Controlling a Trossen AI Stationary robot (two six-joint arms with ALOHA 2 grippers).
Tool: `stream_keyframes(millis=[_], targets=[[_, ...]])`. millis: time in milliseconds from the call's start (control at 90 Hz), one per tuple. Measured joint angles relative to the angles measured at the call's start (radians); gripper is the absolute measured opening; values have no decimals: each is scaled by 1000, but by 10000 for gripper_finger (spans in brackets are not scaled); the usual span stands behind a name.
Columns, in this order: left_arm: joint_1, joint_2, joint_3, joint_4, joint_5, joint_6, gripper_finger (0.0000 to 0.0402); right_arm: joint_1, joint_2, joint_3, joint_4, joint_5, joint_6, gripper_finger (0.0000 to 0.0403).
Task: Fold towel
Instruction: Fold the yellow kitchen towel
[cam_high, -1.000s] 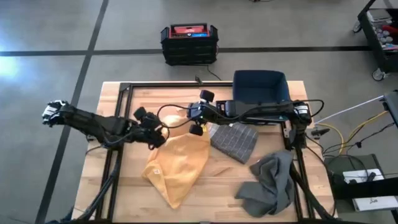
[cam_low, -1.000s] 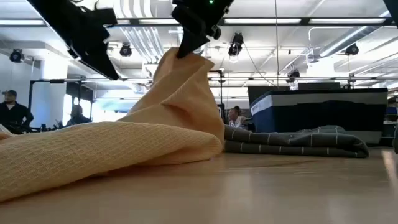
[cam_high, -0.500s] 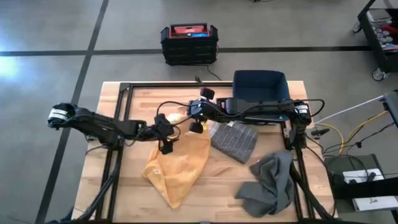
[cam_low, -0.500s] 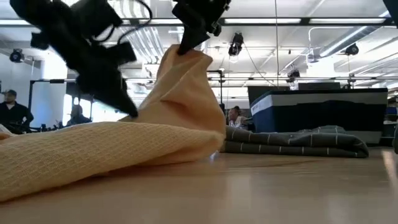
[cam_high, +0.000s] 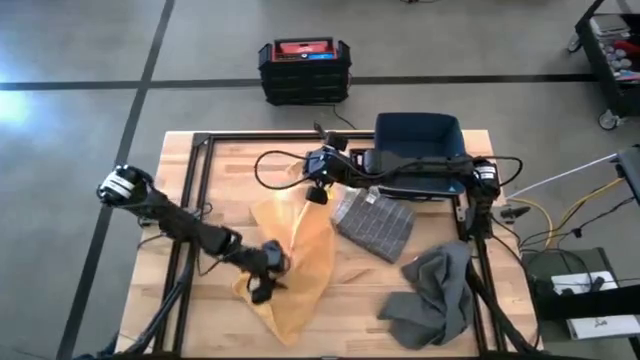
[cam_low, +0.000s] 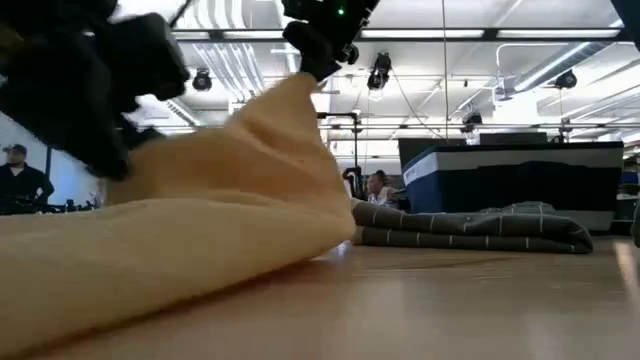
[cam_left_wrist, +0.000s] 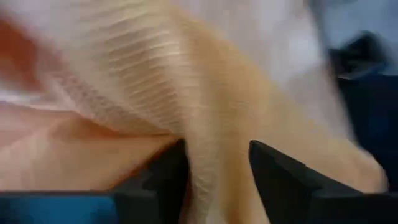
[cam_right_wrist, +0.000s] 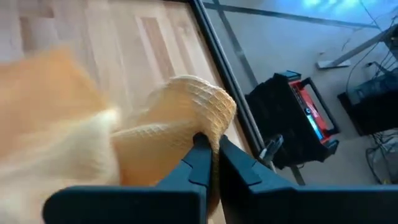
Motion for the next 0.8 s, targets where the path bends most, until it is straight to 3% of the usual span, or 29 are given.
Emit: stream_keyframes(millis=[122, 233, 356, 467, 533, 622, 700, 800], targets=[[-1, -4, 35, -115, 53, -66, 115, -3, 0, 0, -1, 0, -10, 0], [11, -82, 139, -449, 67, -67, 113, 0, 0, 0, -3, -2, -12, 0], [9, -187, 275, -838, -180, -12, 122, 2, 0, -2, -5, -4, -6, 0], [-3, -281, 320, -1003, -490, 16, 133, 3, 0, -13, -5, -12, 25, 0], [15, -330, 297, -1029, -607, 16, 137, 4, 0, -28, -5, -56, 49, 0], [77, -387, 196, -995, -635, 16, 138, 5, 21, -40, 4, -123, 72, 0], [144, -420, 68, -866, -568, 23, 132, 6, 62, -42, 5, -142, 80, 0], [231, -424, -94, -667, -388, 62, 120, 5, 118, -43, 0, -143, 82, 0]])
